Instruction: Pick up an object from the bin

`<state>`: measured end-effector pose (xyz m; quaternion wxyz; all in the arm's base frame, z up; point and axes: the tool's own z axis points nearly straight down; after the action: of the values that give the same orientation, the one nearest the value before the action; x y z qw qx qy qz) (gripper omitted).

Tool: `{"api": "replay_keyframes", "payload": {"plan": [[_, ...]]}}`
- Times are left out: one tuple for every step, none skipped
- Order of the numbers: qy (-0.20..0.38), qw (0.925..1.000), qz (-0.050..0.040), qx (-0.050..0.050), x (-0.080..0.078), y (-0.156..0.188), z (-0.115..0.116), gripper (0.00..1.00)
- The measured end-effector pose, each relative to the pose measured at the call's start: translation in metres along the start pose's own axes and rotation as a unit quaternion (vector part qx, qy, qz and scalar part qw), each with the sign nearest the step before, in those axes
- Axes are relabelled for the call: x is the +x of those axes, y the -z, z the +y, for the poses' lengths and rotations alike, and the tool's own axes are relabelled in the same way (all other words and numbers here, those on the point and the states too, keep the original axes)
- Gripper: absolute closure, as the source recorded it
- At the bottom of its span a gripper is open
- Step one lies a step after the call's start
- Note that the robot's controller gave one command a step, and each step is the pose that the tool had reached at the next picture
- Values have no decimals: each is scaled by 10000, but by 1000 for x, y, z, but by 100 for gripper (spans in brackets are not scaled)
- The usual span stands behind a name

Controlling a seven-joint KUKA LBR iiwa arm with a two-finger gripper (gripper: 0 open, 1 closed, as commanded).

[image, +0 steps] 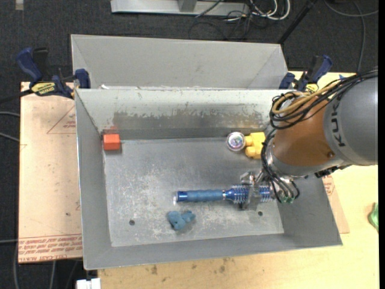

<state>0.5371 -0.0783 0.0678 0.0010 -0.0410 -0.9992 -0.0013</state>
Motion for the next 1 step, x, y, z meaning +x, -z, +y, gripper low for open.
{"api": "replay_keyframes", "payload": {"plan": [[5, 10000, -18, 7, 0, 13, 1, 100]]}}
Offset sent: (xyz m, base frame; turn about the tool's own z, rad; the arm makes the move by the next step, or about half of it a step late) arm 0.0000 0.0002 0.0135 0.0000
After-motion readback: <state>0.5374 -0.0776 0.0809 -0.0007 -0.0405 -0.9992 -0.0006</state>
